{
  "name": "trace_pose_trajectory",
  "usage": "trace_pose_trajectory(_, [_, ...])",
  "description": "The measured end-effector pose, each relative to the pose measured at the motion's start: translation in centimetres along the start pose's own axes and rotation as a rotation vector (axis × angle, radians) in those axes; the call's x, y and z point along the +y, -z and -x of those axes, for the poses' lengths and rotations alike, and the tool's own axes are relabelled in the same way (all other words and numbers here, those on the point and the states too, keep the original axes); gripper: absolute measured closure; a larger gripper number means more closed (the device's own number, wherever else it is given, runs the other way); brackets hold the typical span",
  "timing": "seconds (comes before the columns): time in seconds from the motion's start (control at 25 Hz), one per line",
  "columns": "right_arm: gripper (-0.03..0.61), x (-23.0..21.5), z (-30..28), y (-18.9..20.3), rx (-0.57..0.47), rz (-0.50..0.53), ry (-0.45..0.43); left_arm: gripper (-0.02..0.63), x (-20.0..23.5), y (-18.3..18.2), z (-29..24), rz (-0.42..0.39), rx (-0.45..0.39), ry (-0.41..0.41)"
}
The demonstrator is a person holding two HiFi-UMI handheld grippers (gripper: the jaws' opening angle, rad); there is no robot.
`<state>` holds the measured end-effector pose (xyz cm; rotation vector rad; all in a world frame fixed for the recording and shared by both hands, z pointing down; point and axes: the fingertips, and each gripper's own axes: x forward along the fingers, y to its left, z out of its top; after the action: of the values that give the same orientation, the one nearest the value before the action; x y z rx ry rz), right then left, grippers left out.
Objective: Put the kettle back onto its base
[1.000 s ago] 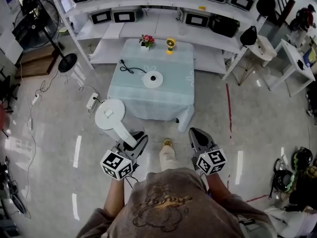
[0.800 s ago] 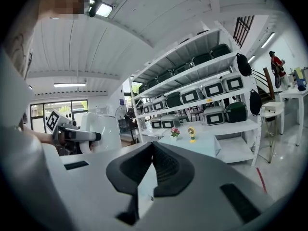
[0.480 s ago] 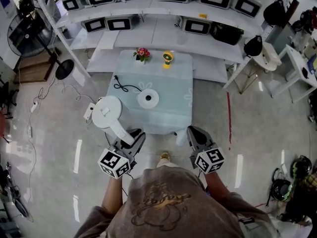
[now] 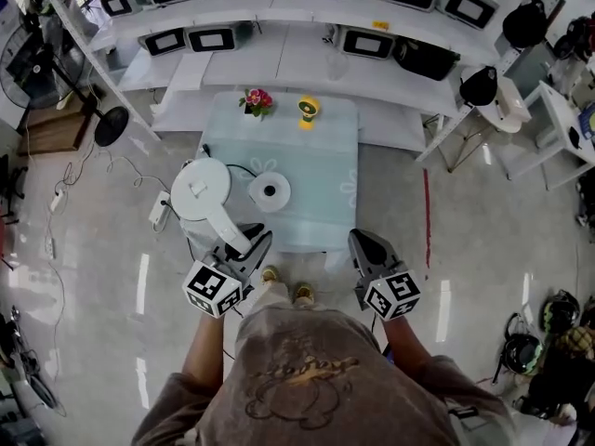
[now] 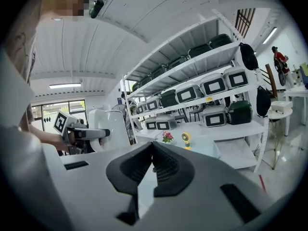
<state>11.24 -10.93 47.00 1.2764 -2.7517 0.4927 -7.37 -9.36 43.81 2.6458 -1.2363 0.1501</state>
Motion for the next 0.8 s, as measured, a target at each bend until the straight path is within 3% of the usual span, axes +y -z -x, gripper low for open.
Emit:
trace_pose_trajectory(0.24, [0.578,-1.6,-1.4,0.3,0.013,-0.013,0.058,0.517,3.2,0.6,-3.3,-0.033,-0.002,0.044])
trace_pose_trajectory(0.8, [0.578,-3.5,-4.3,1.0,0.075,-0.037,0.198,0.517,8.3,5.6,-11.4,-0.002,0.046,0.177])
